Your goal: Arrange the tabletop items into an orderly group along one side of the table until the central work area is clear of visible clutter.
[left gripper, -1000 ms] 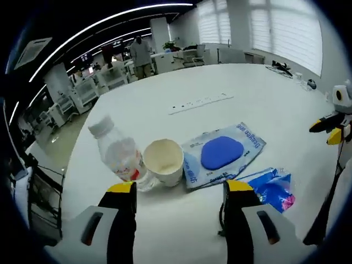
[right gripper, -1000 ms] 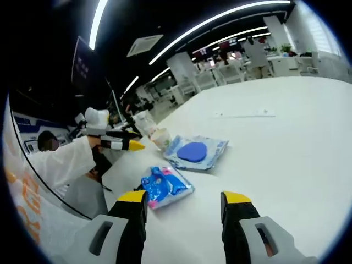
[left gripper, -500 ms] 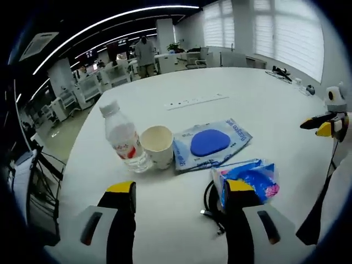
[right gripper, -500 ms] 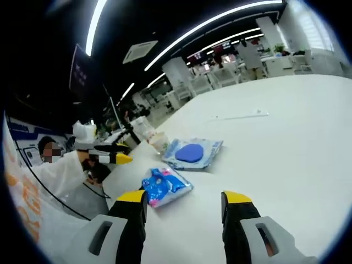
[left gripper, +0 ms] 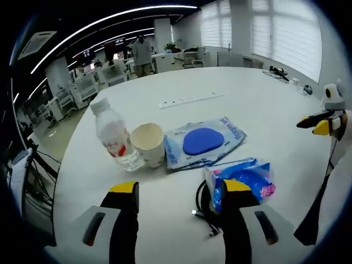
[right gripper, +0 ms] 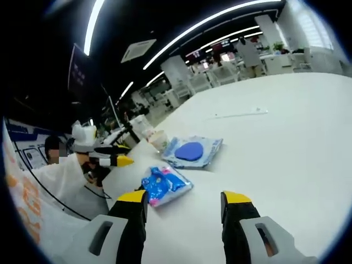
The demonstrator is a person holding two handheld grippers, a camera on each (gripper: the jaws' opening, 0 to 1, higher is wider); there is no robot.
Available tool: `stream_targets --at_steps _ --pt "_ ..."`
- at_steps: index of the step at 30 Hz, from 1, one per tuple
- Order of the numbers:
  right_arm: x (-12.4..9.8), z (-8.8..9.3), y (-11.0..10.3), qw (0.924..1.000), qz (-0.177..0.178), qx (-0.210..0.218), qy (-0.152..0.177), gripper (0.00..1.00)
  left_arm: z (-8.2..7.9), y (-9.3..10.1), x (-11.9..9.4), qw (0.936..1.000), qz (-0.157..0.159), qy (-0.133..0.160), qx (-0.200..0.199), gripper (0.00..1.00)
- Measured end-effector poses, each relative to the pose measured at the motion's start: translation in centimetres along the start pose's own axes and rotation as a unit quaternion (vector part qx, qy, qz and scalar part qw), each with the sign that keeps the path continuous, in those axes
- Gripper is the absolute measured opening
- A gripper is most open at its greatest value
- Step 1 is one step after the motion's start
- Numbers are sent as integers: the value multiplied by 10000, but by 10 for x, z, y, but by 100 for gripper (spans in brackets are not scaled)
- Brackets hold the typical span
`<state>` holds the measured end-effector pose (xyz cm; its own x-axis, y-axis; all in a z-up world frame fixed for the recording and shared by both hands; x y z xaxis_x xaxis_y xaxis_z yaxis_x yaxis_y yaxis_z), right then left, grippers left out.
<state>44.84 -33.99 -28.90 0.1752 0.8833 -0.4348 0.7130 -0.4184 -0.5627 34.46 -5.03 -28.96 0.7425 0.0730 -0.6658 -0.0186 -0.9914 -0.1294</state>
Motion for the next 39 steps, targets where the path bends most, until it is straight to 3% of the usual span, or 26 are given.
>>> stream_targets --at_steps 6,10,14,18,21,25,29,39 --pt "8 10 3 9990 105 371 -244 54 11 19 8 9996 206 -184 -84 55" --pt "14 20 0 9925 97 1151 -396 54 17 34 15 9988 358 -309 -152 48" --pt "23 28 -5 9917 34 1127 -611 53 25 37 22 9980 442 -381 -237 46" --pt "35 37 -10 9848 -3 1539 -804 53 31 38 26 9971 506 -447 -354 44" --pt "42 47 -11 9854 101 1384 -990 51 40 42 31 9960 583 -579 -364 40" --pt "52 51 -22 9755 69 1926 -1066 50 45 42 35 9954 607 -611 -409 36" --pt "71 56 -31 9676 -57 2174 -1285 47 50 44 37 9943 670 -685 -477 31" --pt "98 69 -46 9637 -128 2214 -1487 39 55 47 40 9921 711 -785 -671 17"
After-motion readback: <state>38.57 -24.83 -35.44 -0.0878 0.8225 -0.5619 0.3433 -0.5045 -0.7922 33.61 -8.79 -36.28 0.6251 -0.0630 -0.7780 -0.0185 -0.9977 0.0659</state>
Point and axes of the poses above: the point that each gripper's makers call its tool centre point, and the gripper's own axes: x roughly forward along the fingers, y roughly to its right, z roughly out of its underside, the point moved 4 cm from there along -x, roughly backward along the fingers, and after that the axes turned 6 degrees about x, right-handed, at the moved point
